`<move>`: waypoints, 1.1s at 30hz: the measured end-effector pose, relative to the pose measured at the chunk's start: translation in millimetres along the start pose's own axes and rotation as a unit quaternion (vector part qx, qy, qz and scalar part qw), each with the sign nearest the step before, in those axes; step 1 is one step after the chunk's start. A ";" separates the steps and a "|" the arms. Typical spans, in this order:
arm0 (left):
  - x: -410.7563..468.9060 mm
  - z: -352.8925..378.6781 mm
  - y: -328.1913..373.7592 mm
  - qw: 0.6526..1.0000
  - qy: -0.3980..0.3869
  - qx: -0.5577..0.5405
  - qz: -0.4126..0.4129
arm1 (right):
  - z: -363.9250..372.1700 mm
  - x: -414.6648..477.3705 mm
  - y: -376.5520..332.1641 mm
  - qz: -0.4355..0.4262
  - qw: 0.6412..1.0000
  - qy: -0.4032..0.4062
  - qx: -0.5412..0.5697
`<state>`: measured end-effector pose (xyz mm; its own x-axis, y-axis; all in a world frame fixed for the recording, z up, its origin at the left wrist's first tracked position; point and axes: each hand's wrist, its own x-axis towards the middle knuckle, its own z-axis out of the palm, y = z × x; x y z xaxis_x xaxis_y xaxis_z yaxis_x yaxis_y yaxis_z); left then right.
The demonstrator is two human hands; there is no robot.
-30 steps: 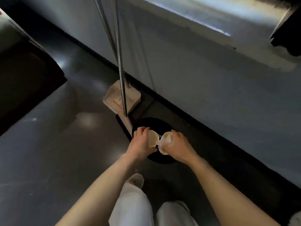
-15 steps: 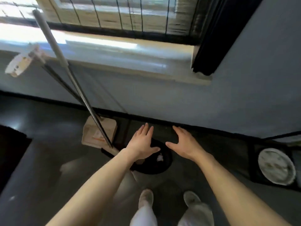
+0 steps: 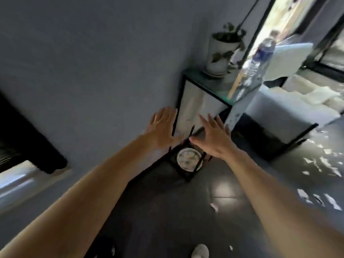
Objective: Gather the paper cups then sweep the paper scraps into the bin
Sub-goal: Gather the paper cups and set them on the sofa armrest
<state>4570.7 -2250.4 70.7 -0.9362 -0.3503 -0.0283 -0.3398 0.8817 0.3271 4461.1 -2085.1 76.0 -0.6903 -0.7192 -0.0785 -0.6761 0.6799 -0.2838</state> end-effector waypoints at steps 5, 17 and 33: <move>95.5 15.0 162.6 0.992 -0.033 0.033 0.116 | -82.2 -29.0 157.3 0.155 0.987 0.032 0.001; 256.3 120.5 488.8 0.926 -0.122 0.065 0.352 | -174.5 -128.2 464.4 0.439 0.893 0.084 0.047; 555.1 235.2 859.3 0.823 -0.104 0.053 0.556 | -274.8 -110.4 812.3 0.643 0.735 0.206 0.061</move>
<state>3737.9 -1613.0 114.0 -0.6650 0.7437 0.0682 0.7417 0.6470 0.1765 3917.4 -1414.2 116.7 -0.7752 0.6282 -0.0671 0.6141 0.7244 -0.3133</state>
